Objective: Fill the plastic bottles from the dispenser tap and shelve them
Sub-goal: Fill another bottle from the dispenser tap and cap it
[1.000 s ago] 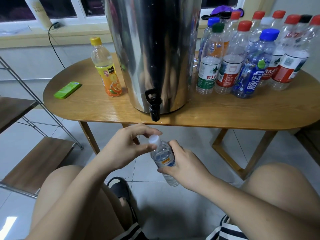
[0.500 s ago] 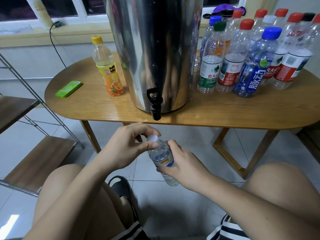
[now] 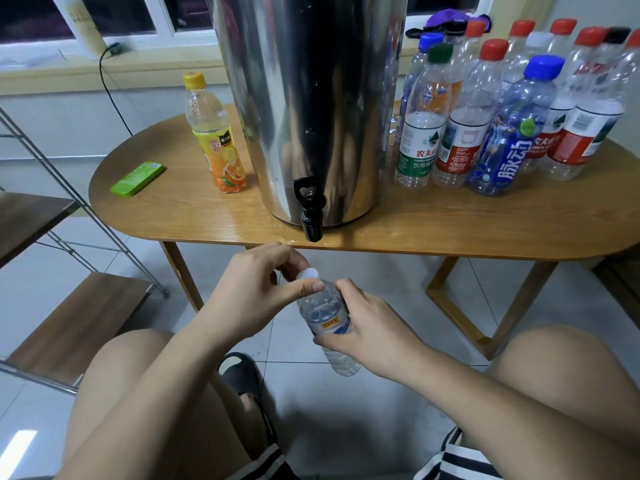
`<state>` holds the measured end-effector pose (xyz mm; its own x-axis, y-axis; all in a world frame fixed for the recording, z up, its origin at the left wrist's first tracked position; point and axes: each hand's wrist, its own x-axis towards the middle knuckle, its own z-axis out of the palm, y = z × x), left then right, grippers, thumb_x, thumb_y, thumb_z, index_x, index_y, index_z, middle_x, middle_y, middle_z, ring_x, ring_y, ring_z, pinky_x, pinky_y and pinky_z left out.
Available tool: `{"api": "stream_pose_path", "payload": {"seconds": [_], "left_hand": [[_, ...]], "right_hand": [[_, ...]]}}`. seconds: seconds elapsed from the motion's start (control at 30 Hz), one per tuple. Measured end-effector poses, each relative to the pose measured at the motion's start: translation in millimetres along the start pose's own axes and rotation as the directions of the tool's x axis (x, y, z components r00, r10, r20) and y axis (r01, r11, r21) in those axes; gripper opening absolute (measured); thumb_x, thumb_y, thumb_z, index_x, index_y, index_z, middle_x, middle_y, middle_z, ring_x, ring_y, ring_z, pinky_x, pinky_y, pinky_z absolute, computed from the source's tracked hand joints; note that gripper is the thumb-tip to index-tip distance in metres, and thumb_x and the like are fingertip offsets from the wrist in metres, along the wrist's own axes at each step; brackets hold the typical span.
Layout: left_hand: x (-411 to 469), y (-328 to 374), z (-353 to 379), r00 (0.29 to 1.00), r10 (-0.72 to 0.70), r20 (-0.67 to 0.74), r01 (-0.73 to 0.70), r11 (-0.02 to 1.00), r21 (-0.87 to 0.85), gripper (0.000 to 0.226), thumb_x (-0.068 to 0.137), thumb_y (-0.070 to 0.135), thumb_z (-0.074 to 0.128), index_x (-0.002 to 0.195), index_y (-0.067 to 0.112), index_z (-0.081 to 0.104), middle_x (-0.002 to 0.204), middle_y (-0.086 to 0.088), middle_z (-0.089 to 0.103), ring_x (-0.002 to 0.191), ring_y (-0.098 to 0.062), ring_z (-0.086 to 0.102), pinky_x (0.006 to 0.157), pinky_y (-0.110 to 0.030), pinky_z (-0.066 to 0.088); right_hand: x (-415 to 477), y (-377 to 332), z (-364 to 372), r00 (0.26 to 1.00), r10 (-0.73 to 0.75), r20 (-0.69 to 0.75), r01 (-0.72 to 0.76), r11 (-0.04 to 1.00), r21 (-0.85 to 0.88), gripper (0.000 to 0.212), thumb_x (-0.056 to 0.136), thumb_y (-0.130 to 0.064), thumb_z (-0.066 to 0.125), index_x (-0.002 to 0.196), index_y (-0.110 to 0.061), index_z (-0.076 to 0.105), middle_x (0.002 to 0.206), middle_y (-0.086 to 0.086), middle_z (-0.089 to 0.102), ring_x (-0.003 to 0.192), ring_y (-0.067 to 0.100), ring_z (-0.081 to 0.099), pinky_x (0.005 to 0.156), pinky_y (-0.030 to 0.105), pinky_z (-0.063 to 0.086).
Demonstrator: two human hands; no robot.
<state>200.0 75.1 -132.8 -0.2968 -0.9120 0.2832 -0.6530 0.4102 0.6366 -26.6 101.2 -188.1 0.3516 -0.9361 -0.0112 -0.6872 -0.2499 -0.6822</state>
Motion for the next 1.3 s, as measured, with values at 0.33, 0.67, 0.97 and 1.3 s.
{"api": "stream_pose_path", "payload": {"seconds": [0.33,0.67,0.97,1.3], "left_hand": [[-2.0,0.4,3.5,0.996,-0.089,-0.004,0.084,0.959,-0.270,0.036,0.088,0.040,0.087,0.120,0.031,0.074,0.103,0.007,0.078,0.099,-0.018,0.075,0.091,-0.035,0.060],[-12.4,-10.5,16.6,0.918,-0.134,0.374,0.168,0.984,-0.059,0.065,0.075,0.053,0.097,0.130,0.040,0.065,0.118,0.023,0.075,0.111,0.001,0.069,0.093,-0.029,0.056],[-29.1,10.3,39.4,0.986,-0.104,0.130,0.127,0.974,-0.189,0.046,0.084,0.033,0.094,0.123,0.038,0.071,0.111,0.018,0.079,0.103,-0.014,0.074,0.085,-0.043,0.060],[-17.2,0.6,-33.1,0.952,-0.249,-0.177,0.157,0.897,-0.414,0.056,0.079,0.043,0.094,0.127,0.025,0.073,0.122,0.003,0.081,0.113,-0.023,0.078,0.104,-0.056,0.060]], "right_hand": [[0.9,0.3,-2.9,0.993,0.062,-0.102,-0.051,0.992,0.111,0.058,0.078,-0.055,0.089,0.114,-0.035,0.048,0.110,-0.012,0.070,0.097,0.010,0.069,0.082,0.043,0.060],[-8.4,-13.0,-23.4,0.985,0.037,-0.171,0.028,0.932,0.361,0.060,0.080,-0.044,0.095,0.127,-0.042,0.058,0.119,-0.025,0.073,0.112,-0.005,0.067,0.088,0.011,0.052],[-13.1,-15.3,-34.8,0.975,-0.050,-0.215,0.137,0.901,0.413,0.060,0.084,-0.040,0.093,0.134,-0.039,0.059,0.129,-0.018,0.070,0.121,0.005,0.068,0.094,0.024,0.060],[-11.1,7.9,-36.2,0.975,-0.004,-0.222,0.104,0.892,0.440,0.040,0.096,-0.049,0.078,0.130,-0.040,0.060,0.116,-0.016,0.071,0.112,0.012,0.071,0.087,0.039,0.061]]}}
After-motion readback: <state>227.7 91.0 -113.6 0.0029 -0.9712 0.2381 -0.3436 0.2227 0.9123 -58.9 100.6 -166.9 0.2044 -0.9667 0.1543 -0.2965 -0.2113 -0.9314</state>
